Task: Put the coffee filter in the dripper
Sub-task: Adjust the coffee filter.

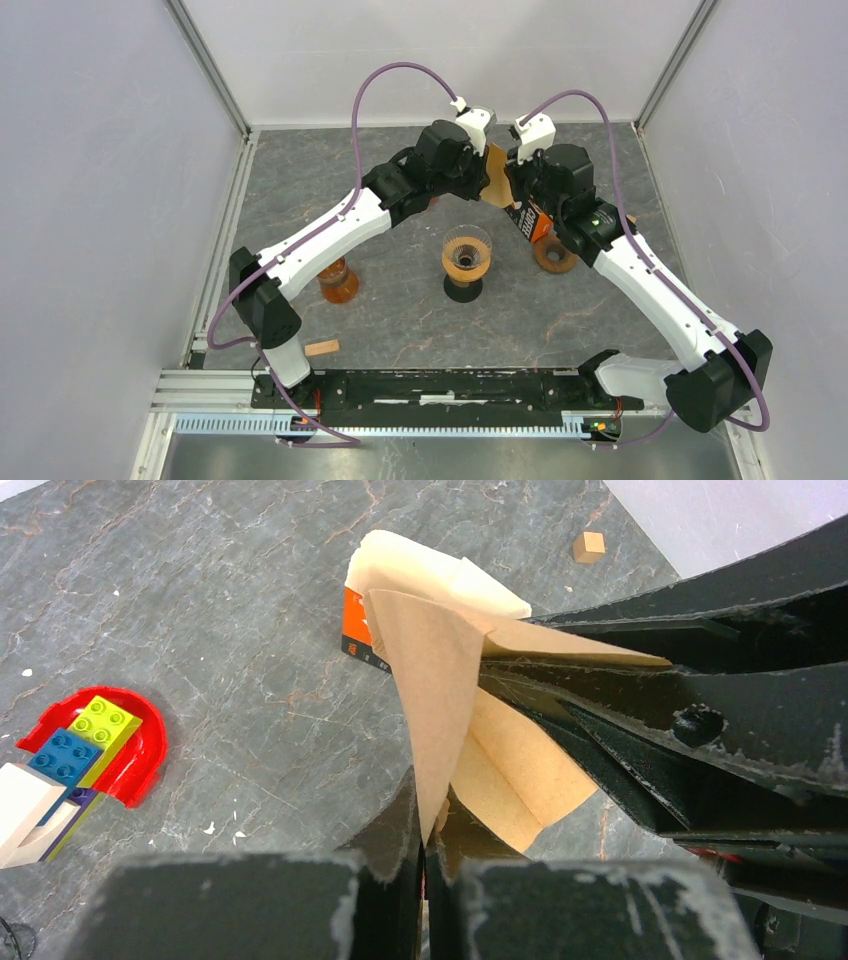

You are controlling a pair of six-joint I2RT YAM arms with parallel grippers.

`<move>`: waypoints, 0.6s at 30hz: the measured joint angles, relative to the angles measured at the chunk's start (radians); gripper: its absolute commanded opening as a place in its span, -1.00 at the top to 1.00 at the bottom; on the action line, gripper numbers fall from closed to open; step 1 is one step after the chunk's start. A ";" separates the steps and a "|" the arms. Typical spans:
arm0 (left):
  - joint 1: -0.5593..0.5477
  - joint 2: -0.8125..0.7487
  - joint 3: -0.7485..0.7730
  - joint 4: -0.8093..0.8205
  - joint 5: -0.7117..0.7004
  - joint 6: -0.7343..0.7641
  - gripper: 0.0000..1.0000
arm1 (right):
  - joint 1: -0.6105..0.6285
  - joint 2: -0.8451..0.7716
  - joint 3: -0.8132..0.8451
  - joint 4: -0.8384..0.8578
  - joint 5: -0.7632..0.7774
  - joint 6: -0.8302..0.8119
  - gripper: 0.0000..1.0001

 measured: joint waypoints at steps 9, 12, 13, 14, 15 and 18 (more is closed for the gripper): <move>0.000 -0.003 -0.002 -0.001 -0.003 0.003 0.95 | 0.000 -0.006 -0.032 0.005 0.007 -0.035 0.50; 0.000 -0.003 -0.002 -0.002 -0.003 0.005 0.95 | 0.000 -0.008 -0.042 0.007 0.008 -0.045 0.43; 0.000 -0.003 -0.002 -0.004 -0.003 0.005 0.96 | 0.000 -0.010 -0.044 0.007 0.008 -0.048 0.42; 0.000 -0.004 -0.002 -0.005 -0.003 0.005 0.95 | 0.000 -0.013 -0.047 0.007 0.009 -0.051 0.41; 0.000 -0.005 -0.002 -0.006 -0.003 0.005 0.95 | 0.000 -0.016 -0.048 0.007 0.009 -0.053 0.39; 0.000 -0.010 -0.006 -0.006 -0.003 0.005 0.95 | 0.000 -0.026 -0.048 0.007 0.008 -0.060 0.36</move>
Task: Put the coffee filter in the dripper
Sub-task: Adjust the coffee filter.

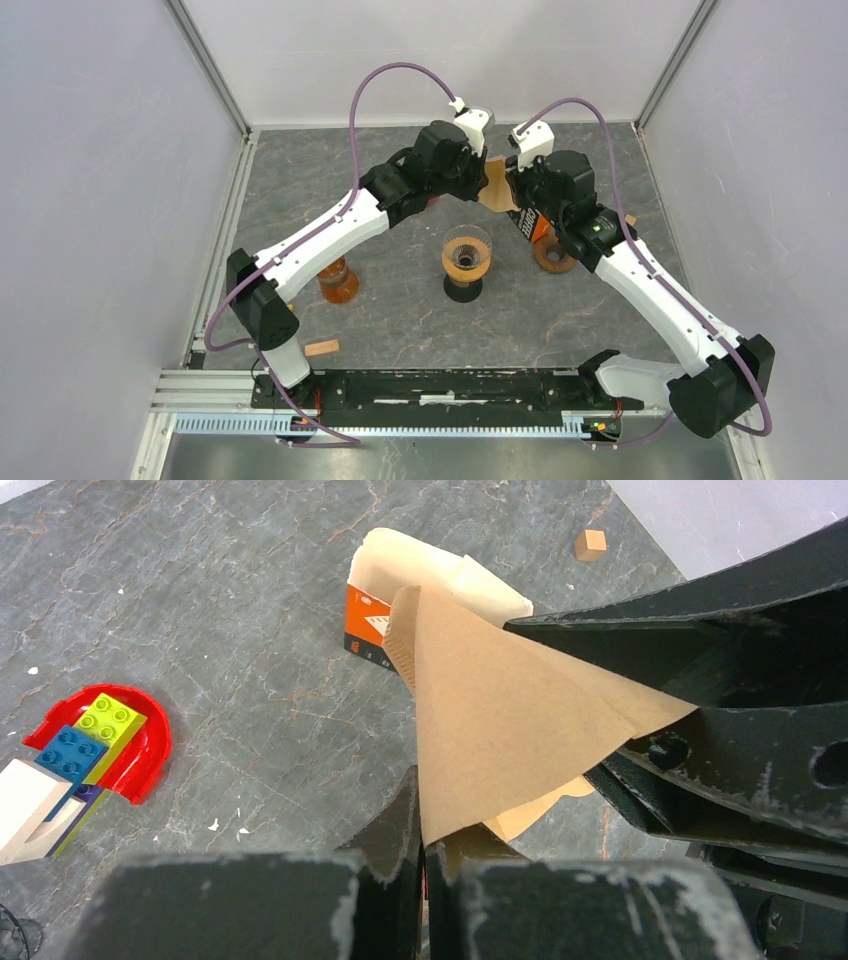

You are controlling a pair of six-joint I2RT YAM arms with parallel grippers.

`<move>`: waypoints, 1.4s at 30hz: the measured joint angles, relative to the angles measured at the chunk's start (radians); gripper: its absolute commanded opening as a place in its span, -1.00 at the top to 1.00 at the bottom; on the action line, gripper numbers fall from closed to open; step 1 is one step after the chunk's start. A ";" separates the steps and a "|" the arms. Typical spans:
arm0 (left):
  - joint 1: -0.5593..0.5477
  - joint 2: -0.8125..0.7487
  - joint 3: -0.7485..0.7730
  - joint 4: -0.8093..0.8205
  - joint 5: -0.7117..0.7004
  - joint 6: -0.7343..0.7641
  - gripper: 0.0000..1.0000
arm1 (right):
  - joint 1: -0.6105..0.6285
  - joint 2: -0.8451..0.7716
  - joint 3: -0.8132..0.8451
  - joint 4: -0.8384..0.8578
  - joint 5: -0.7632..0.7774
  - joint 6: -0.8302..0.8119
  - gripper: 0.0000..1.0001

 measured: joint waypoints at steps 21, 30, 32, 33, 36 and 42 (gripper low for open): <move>0.003 -0.062 -0.059 0.000 0.008 0.034 0.96 | 0.000 -0.062 0.012 -0.034 -0.085 -0.101 0.09; 0.016 -0.064 -0.076 0.000 0.010 0.034 0.95 | -0.009 -0.080 0.043 -0.074 -0.112 -0.131 0.05; 0.020 -0.064 -0.076 0.000 0.011 0.034 0.95 | -0.011 -0.079 0.054 -0.092 -0.123 -0.142 0.04; 0.023 -0.064 -0.076 0.000 0.012 0.034 0.95 | -0.013 -0.078 0.061 -0.104 -0.131 -0.150 0.04; 0.027 -0.064 -0.076 -0.001 0.012 0.034 0.96 | -0.014 -0.078 0.077 -0.120 -0.171 -0.176 0.02; 0.032 -0.064 -0.076 -0.008 0.014 0.026 0.96 | -0.015 -0.067 0.166 -0.219 -0.294 -0.285 -0.01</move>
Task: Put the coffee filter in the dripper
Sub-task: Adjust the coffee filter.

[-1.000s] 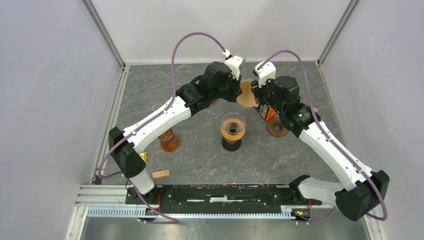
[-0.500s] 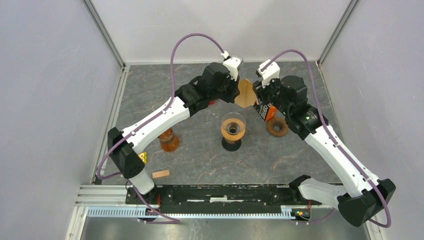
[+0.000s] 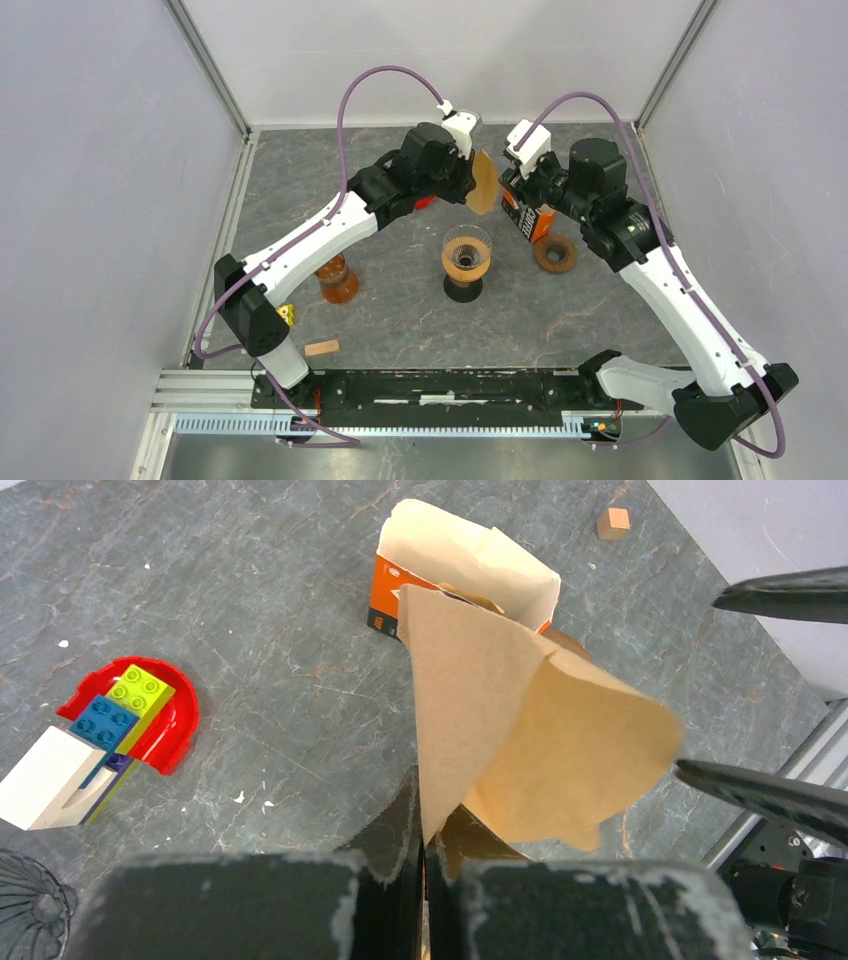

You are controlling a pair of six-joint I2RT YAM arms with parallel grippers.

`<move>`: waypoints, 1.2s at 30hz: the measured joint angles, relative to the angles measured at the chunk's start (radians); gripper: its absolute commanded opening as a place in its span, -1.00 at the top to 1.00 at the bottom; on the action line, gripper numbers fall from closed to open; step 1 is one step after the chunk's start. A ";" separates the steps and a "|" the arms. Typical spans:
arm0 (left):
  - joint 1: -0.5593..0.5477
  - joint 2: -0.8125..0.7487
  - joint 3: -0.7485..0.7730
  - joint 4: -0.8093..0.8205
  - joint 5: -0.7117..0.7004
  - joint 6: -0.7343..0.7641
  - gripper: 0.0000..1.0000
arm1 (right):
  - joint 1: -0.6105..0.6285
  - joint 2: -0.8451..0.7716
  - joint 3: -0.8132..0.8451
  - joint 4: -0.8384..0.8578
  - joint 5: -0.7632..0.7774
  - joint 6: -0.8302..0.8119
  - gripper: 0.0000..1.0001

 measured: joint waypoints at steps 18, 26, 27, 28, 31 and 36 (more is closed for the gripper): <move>0.010 0.000 0.000 -0.026 0.068 -0.095 0.96 | 0.159 -0.071 0.063 -0.274 -0.256 -0.390 -0.11; 0.010 0.000 0.000 -0.026 0.097 -0.146 0.95 | 0.281 -0.025 0.001 -0.256 -0.207 -0.427 -0.13; 0.011 0.000 0.000 -0.026 0.100 -0.152 0.96 | 0.288 -0.019 -0.006 -0.251 -0.193 -0.430 -0.13; 0.011 0.000 0.000 -0.026 0.101 -0.158 0.95 | 0.294 -0.014 -0.013 -0.245 -0.182 -0.430 -0.13; 0.011 0.000 0.000 -0.027 0.109 -0.171 0.96 | 0.304 -0.007 -0.035 -0.219 -0.142 -0.430 -0.13; 0.011 0.000 0.000 -0.029 0.126 -0.192 0.95 | 0.304 0.010 -0.043 -0.177 -0.089 -0.422 -0.13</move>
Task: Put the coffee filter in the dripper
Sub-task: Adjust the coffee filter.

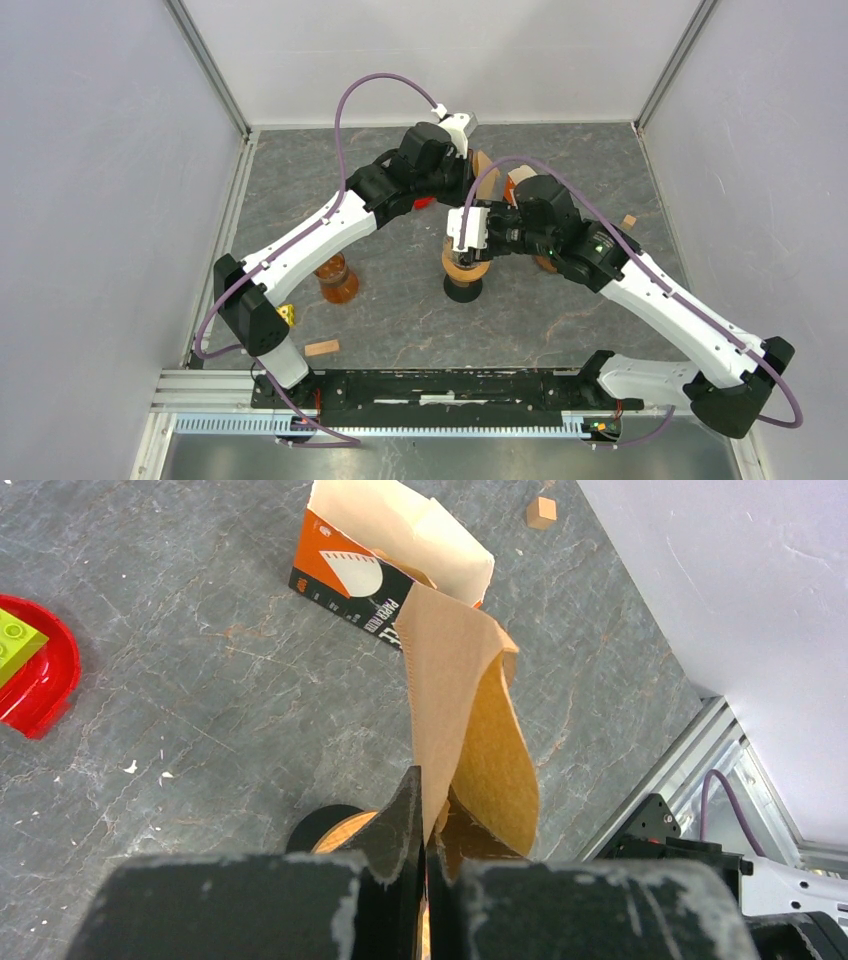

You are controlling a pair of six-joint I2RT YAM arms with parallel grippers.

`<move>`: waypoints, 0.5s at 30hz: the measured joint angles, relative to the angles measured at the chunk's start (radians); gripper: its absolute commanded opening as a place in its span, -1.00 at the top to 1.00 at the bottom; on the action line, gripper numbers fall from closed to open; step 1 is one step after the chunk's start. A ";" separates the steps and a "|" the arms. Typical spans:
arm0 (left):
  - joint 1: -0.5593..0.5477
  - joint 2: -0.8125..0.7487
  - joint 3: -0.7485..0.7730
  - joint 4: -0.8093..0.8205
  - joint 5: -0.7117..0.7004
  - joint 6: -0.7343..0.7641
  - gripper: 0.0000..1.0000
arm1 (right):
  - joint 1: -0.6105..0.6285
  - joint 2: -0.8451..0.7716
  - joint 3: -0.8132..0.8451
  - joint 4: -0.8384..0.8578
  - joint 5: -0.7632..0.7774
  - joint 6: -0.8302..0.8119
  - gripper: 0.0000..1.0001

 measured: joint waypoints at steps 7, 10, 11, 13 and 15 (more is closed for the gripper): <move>0.003 -0.002 0.000 -0.003 0.019 -0.019 0.95 | 0.000 0.032 -0.006 0.044 0.053 0.010 -0.13; 0.003 -0.007 0.000 -0.004 0.020 -0.023 0.96 | 0.000 0.037 -0.008 0.049 0.077 0.016 -0.12; 0.003 -0.009 0.000 -0.005 0.021 -0.023 0.95 | 0.000 0.039 -0.008 0.051 0.084 0.018 -0.13; 0.003 -0.013 0.000 -0.005 0.023 -0.024 0.96 | 0.000 0.040 -0.008 0.055 0.103 0.020 -0.13; 0.003 -0.018 0.000 -0.006 0.024 -0.024 0.96 | 0.000 0.041 -0.011 0.061 0.121 0.023 -0.13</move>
